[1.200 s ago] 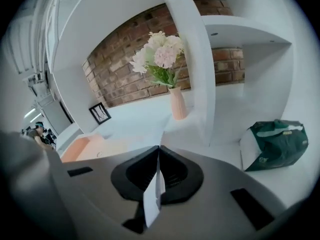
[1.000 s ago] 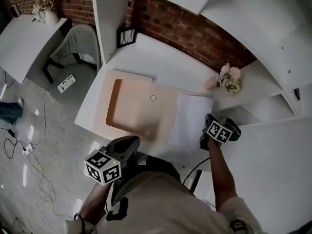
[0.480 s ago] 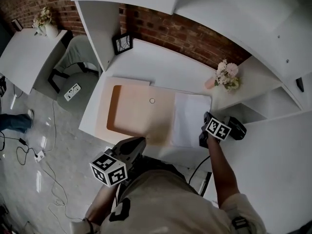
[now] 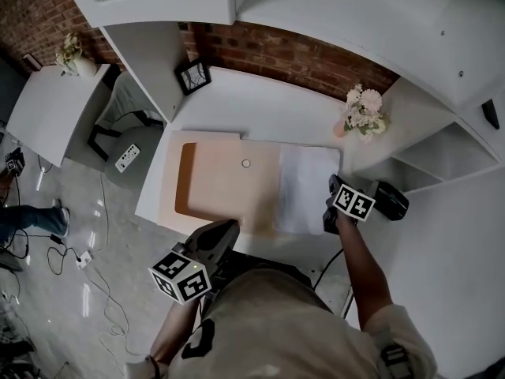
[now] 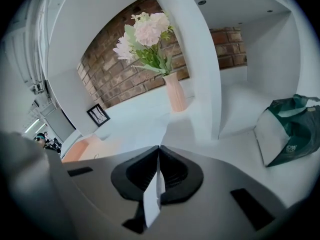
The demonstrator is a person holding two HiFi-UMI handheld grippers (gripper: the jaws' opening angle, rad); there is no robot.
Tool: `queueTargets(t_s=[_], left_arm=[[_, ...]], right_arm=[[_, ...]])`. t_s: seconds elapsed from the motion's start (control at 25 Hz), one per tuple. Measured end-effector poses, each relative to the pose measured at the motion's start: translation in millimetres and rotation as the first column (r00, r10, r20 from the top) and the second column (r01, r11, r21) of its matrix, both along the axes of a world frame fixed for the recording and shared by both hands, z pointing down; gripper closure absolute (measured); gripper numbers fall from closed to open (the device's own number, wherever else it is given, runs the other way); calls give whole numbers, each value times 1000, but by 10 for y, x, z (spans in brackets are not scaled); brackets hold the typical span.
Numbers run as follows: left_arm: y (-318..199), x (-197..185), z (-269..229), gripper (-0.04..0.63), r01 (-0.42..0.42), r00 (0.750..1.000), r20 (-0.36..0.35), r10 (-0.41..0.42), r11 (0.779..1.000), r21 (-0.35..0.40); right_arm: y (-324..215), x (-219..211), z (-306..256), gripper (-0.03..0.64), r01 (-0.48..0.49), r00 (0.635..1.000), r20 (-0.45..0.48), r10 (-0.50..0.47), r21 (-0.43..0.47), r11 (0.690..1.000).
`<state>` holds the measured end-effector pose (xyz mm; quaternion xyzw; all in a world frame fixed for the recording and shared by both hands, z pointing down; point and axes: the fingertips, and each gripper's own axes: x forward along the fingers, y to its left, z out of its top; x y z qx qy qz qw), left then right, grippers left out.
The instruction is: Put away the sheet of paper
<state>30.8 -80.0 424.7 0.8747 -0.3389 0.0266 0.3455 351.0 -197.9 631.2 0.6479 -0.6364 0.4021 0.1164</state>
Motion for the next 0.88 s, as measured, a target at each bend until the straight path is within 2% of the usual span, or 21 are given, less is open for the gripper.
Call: queueTargets(t_s=[0.52,0.72,0.88], left_arm=[[56,227,-48,578,41,999,35,-41,999,2],[114,369,-46,578,48,996,79,-48,999,1],[137,344,-85,578,93,990,106,-92,996,2]], right_arm=[[-18,-75,115,591,27,995,99,-27,-3,1000],[-24,-107,167,589,40,985,166,-38,-7,999],[-43,-140,185,591,47,977,211,-44,-9,999]])
